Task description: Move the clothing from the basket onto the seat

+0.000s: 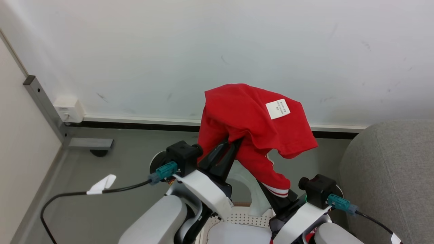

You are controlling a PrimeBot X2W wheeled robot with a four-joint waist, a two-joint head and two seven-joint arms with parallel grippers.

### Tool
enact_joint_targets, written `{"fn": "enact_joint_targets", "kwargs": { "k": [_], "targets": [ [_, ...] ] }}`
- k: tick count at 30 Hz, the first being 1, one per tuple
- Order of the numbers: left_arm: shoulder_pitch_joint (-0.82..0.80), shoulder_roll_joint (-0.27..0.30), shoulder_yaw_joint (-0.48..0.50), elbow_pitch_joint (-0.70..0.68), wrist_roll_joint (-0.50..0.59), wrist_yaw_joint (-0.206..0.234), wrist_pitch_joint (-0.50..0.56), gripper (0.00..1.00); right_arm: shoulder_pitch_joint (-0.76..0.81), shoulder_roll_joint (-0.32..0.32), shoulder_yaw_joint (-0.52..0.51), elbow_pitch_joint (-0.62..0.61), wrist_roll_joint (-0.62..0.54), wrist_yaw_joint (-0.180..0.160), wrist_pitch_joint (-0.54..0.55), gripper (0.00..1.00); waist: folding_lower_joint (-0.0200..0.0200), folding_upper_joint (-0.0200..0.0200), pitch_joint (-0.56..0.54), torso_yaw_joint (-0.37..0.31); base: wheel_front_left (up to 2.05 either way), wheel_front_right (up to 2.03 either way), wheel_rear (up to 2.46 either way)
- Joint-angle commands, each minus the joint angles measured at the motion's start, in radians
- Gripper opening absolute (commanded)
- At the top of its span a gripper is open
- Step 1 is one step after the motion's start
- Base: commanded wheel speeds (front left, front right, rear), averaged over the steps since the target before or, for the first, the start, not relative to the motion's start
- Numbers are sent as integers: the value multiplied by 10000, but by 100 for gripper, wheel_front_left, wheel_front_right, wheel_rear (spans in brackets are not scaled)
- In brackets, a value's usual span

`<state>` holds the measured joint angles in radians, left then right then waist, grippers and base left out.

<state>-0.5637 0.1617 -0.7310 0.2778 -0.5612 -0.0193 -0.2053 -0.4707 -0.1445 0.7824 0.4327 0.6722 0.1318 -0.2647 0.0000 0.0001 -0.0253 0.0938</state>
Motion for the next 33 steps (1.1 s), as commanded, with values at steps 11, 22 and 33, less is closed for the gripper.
{"fn": "enact_joint_targets", "kwargs": {
  "k": [11,22,33],
  "targets": [
    [164,83,-13,21,-94,111,-123,0,-1,-104,-146,-244,-129,-21,5,0,0,-1,64,-131,0,0,0],
    [265,161,-23,85,-133,205,-194,13,108,-261,-400,-540,-300,-21,5,0,0,-1,107,-385,0,0,0],
    [429,245,-101,20,-200,131,-274,100,27,-597,-1288,-946,-513,-22,2,0,0,-1,162,-1067,0,0,0]
  ]
}}
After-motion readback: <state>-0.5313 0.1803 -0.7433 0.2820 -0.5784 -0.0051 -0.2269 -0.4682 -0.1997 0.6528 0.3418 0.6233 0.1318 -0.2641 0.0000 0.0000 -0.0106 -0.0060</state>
